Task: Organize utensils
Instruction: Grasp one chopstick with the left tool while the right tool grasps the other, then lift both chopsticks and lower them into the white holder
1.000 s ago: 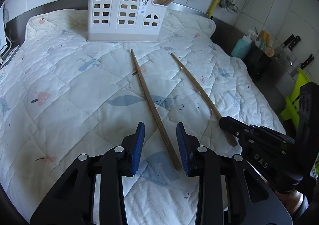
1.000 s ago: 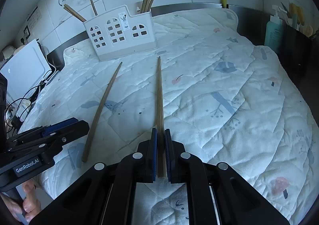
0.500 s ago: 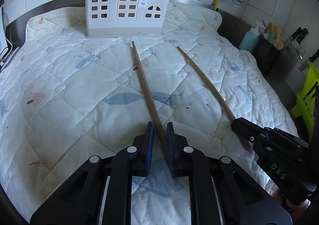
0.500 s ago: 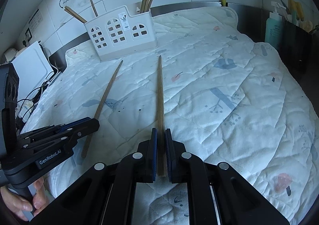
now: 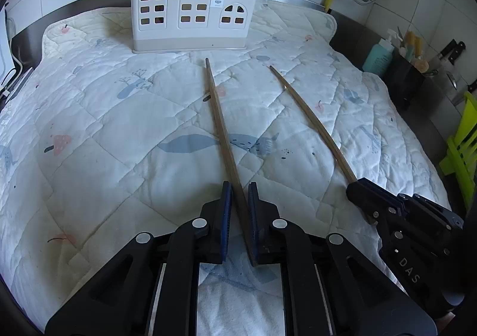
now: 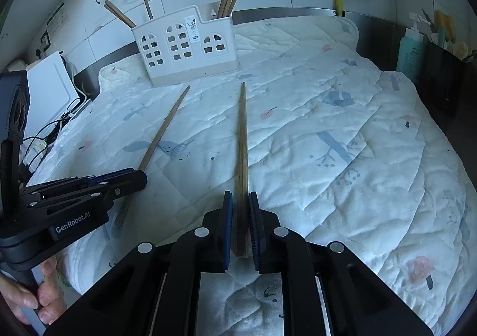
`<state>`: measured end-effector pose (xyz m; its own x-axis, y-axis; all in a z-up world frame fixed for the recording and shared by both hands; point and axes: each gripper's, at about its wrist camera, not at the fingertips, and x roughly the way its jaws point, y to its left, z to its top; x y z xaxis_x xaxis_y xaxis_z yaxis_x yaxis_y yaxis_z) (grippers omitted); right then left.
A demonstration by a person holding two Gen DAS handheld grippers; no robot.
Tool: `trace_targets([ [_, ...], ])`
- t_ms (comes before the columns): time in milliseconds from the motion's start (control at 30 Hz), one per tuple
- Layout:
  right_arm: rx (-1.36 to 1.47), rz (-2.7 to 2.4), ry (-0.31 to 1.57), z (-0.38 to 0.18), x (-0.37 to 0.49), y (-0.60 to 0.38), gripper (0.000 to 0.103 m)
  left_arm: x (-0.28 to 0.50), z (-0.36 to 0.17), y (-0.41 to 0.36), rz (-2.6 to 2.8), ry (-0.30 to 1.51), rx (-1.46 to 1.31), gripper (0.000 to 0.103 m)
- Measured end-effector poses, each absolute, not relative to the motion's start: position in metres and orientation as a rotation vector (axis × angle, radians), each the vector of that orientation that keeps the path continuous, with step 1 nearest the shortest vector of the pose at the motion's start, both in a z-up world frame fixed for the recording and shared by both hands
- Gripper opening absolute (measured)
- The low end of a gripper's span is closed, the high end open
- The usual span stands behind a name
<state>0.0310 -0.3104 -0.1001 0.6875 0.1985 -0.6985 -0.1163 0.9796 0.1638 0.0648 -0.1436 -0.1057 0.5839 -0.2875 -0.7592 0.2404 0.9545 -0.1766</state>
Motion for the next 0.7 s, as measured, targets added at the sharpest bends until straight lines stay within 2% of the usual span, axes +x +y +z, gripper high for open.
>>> trace_targets([
  [333, 0.052, 0.182, 0.724, -0.075, 0.017, -0.306, 0.007, 0.064, -0.097, -0.117, -0.315, 0.867, -0.043, 0.005],
  [700, 0.029, 0.219, 0.553, 0.002, 0.018, -0.309, 0.007, 0.060, -0.054, -0.089, -0.328, 0.701, -0.053, 0.005],
])
